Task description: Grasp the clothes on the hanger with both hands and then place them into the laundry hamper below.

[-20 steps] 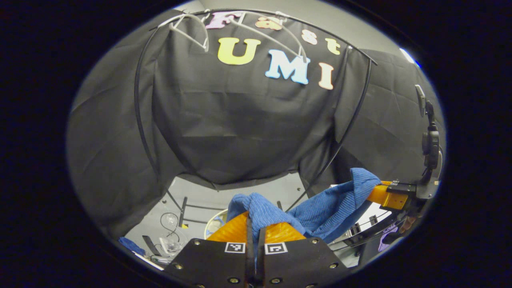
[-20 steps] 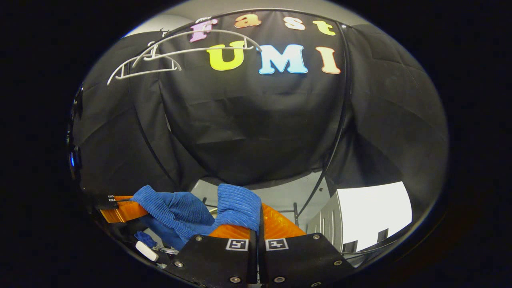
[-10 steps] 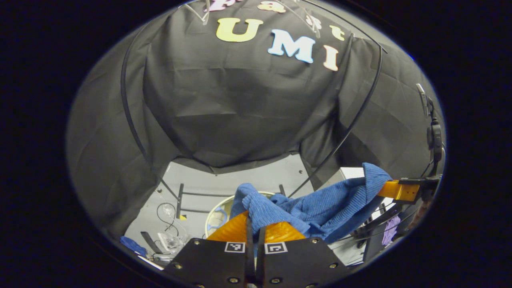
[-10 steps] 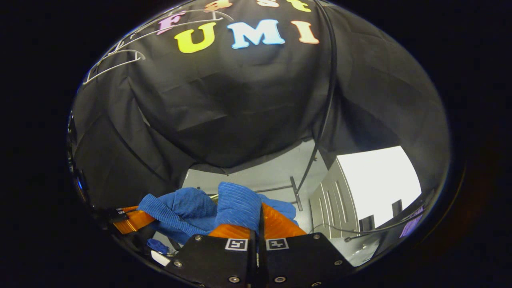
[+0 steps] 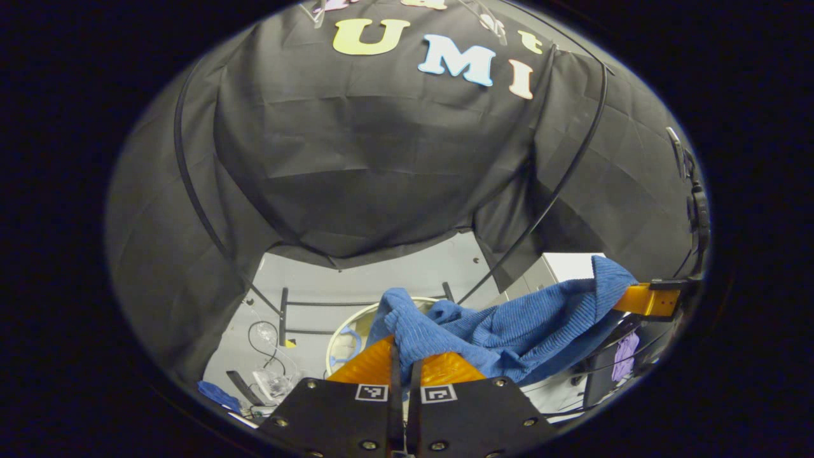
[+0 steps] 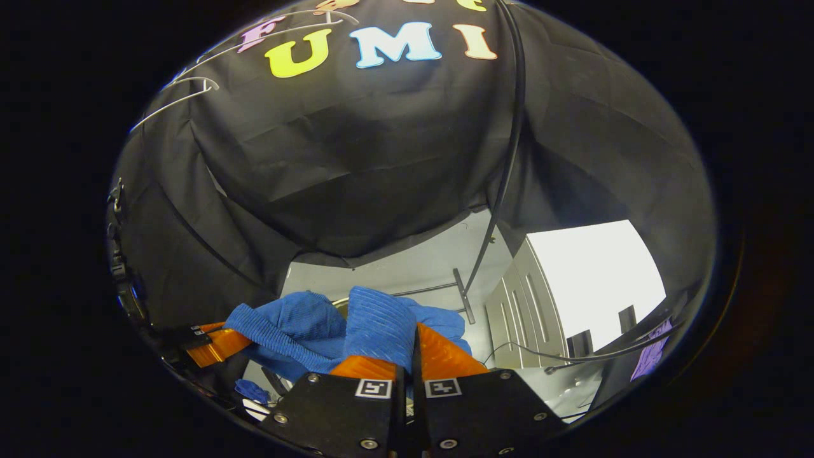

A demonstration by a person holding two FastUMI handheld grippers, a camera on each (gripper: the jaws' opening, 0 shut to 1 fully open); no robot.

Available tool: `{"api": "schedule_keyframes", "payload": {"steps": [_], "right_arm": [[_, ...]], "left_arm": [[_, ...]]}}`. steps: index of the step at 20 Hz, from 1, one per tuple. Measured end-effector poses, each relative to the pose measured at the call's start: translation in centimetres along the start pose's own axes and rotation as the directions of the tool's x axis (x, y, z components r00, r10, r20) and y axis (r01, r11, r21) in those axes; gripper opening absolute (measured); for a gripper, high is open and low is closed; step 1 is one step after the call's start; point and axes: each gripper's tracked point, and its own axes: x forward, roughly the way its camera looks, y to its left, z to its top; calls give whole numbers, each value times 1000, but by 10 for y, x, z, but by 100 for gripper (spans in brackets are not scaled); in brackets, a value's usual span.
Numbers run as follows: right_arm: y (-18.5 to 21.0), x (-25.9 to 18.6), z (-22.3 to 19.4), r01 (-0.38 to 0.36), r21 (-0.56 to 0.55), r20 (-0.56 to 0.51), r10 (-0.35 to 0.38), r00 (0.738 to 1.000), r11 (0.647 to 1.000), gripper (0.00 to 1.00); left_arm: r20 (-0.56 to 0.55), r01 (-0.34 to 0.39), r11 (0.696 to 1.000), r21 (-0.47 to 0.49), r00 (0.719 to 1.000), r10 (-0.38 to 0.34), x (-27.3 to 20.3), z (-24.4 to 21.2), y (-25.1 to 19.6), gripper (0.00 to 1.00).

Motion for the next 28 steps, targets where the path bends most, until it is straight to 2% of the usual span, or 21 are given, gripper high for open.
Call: {"api": "schedule_keyframes", "payload": {"steps": [2, 3, 4, 8, 11, 14, 15, 19, 22, 24, 27, 28], "right_arm": [[3, -6, -4, -4, -7, -2, 4, 1000, 1000, 11], [1, -13, -5, 0, -8, 5, 0, 1000, 1000, 7], [0, -18, -3, -4, -4, 14, 4, 1000, 1000, 21], [-9, -29, 9, 11, 7, 53, -11, 999, 1000, 94], [-25, -41, 27, 33, 15, 110, -34, 993, 999, 96], [-46, -59, 59, 42, 66, 208, -55, 977, 997, 96], [-56, -66, 69, 45, 75, 243, -62, 968, 996, 96], [-101, -97, 115, 58, 65, 396, -79, 915, 996, 95], [-136, -124, 145, 16, 61, 471, -43, 881, 998, 95], [-162, -144, 160, 3, 17, 506, -12, 863, 1000, 95], [-198, -173, 194, 6, -54, 606, 28, 795, 999, 95], [-208, -183, 205, 0, -66, 633, 42, 773, 998, 92]], "left_arm": [[-5, -14, 1000, 19, 1000, 14, 1, 0, 5, 11], [-11, -25, 999, 27, 1000, 25, -1, -2, 8, 13], [-20, -19, 999, 29, 1000, 20, 0, -8, 10, 29], [5, -6, 1000, 28, 1000, 6, -1, -10, 5, 95], [65, -30, 998, 54, 998, 27, -23, 18, 1, 95], [145, -54, 997, 59, 988, 45, -54, 60, -12, 96], [173, -60, 996, 60, 984, 49, -64, 72, -17, 94], [293, -128, 991, 37, 949, 111, -123, 122, -46, 95], [382, -157, 987, -39, 910, 160, -173, 153, -86, 95], [433, -172, 982, -82, 881, 191, -201, 169, -120, 94], [529, -226, 967, -116, 810, 253, -240, 196, -160, 94], [564, -240, 963, -122, 782, 266, -255, 206, -173, 94]]}}
